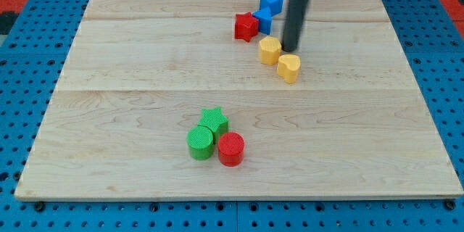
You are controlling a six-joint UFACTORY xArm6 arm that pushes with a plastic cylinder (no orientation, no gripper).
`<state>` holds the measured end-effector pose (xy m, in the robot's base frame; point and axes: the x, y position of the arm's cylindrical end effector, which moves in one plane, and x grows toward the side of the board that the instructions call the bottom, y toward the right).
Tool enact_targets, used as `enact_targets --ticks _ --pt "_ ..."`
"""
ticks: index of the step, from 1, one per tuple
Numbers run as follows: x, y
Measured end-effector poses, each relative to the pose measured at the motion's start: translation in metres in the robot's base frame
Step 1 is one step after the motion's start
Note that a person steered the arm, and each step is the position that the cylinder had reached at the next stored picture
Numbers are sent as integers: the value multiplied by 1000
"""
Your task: Push the red star towards the left side of the board
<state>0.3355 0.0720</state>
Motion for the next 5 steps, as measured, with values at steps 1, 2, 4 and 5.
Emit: enact_targets --ticks 1,2,4,5 --pt "-37 -12" --pt "-46 -18" --pt "-61 -77" --pt "-44 -132"
